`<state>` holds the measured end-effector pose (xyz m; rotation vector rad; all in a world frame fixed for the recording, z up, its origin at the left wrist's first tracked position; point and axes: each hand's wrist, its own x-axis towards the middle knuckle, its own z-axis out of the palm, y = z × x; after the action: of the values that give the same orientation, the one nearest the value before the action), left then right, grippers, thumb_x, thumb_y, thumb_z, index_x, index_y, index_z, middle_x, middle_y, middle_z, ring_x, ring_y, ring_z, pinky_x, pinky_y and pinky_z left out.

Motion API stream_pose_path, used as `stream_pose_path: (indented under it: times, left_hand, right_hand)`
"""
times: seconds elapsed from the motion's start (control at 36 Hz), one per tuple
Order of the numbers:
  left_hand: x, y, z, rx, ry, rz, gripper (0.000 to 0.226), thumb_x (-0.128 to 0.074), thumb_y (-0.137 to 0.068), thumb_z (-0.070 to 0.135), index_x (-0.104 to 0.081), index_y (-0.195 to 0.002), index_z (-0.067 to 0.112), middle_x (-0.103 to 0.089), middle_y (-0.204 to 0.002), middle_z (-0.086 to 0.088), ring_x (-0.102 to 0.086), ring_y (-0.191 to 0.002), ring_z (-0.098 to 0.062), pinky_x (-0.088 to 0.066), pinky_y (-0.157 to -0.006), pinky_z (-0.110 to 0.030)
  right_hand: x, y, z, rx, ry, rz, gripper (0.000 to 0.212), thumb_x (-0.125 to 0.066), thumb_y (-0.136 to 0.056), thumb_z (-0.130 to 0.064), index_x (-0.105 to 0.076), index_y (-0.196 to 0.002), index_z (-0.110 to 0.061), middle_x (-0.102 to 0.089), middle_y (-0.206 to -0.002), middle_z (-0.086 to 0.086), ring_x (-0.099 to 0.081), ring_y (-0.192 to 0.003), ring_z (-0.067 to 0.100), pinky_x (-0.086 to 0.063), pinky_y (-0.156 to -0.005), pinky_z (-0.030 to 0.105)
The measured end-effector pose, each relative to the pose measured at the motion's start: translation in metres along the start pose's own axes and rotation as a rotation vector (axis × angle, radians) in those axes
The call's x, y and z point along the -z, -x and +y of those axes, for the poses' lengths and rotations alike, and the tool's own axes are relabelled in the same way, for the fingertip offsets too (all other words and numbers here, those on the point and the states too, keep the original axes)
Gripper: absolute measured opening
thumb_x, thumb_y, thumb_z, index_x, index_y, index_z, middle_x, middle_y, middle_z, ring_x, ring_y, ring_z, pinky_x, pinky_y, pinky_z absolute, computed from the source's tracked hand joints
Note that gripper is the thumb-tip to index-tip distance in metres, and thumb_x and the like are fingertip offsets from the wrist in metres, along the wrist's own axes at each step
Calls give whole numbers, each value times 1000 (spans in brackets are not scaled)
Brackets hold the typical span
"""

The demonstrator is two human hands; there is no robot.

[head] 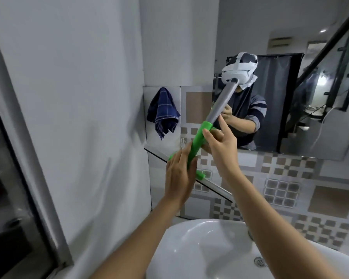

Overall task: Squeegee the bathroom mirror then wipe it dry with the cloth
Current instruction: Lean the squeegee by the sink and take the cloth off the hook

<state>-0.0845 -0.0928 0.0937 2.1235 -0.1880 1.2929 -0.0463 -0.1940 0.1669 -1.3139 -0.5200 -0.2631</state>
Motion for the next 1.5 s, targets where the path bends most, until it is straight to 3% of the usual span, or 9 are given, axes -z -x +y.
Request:
stream_pose_path:
  times: [0.17, 0.31, 0.39, 0.5, 0.64, 0.78, 0.94, 1.33, 1.5]
  left_hand:
    - [14, 16, -39, 92, 94, -207, 53, -45, -95, 30, -22, -143, 30, -57, -119, -3, -57, -101, -16, -52, -85, -38]
    - [18, 28, -67, 200, 147, -315, 62, -52, -92, 18, -17, -141, 34, -53, -120, 4, -54, -100, -4, -49, -86, -18]
    - [17, 37, -85, 267, 163, -338, 65, -54, -91, 15, -16, -138, 38, -50, -116, 9, -52, -98, -2, -45, -83, -8]
    - [11, 46, -106, 354, 194, -350, 65, -54, -91, 14, -17, -135, 44, -55, -107, 5, -57, -92, -4, -53, -80, -21]
    - [0, 59, -128, 456, 229, -386, 66, -52, -91, 8, -19, -137, 40, -53, -110, 9, -57, -92, 2, -52, -76, -16]
    - [-8, 77, -148, 530, 235, -437, 66, -52, -91, 9, -21, -139, 41, -54, -118, 6, -59, -104, -9, -54, -82, -24]
    - [-18, 91, -164, 549, 208, -477, 68, -53, -90, 12, -17, -133, 51, -56, -114, 7, -60, -98, -5, -53, -77, -16]
    - [-40, 101, -178, 606, 274, -538, 62, -54, -90, 17, -20, -138, 37, -53, -109, 7, -55, -91, 4, -49, -73, -7]
    - [-52, 98, -183, 604, 235, -533, 62, -55, -90, 11, -23, -141, 27, -56, -114, -3, -53, -88, 1, -46, -66, -2]
  right_hand:
    - [-21, 7, 38, -64, -29, -46, 68, -63, -86, -3, -33, -144, -21, -70, -101, 14, -69, -92, 23, -59, -75, 40]
    - [-35, 14, 74, -117, -45, -73, 68, -62, -85, 3, -35, -142, -20, -68, -95, 4, -68, -88, 12, -60, -72, 28]
    - [-42, 16, 96, -143, -36, -76, 67, -63, -83, 3, -38, -140, -22, -68, -96, 3, -67, -94, 17, -59, -77, 33]
    - [-48, 17, 123, -179, -14, -112, 64, -63, -83, 4, -41, -137, -23, -67, -103, 12, -67, -98, 22, -59, -79, 36]
    - [-49, 23, 157, -227, 23, -149, 60, -62, -83, 4, -42, -132, -23, -65, -105, 7, -65, -103, 21, -57, -86, 43]
    - [-50, 30, 183, -285, 27, -140, 57, -60, -83, 6, -43, -126, -29, -62, -103, -1, -64, -102, 18, -57, -84, 33]
    - [-44, 31, 206, -345, 65, -167, 57, -59, -84, 6, -42, -126, -28, -59, -103, -4, -63, -98, 11, -58, -80, 29]
    - [-32, 24, 228, -429, 143, -208, 57, -55, -86, 8, -39, -127, -28, -55, -99, -11, -61, -89, 6, -58, -71, 21]
    - [-30, 18, 233, -442, 181, -209, 60, -56, -86, 7, -36, -132, -27, -53, -98, -14, -61, -94, 9, -55, -84, 30]
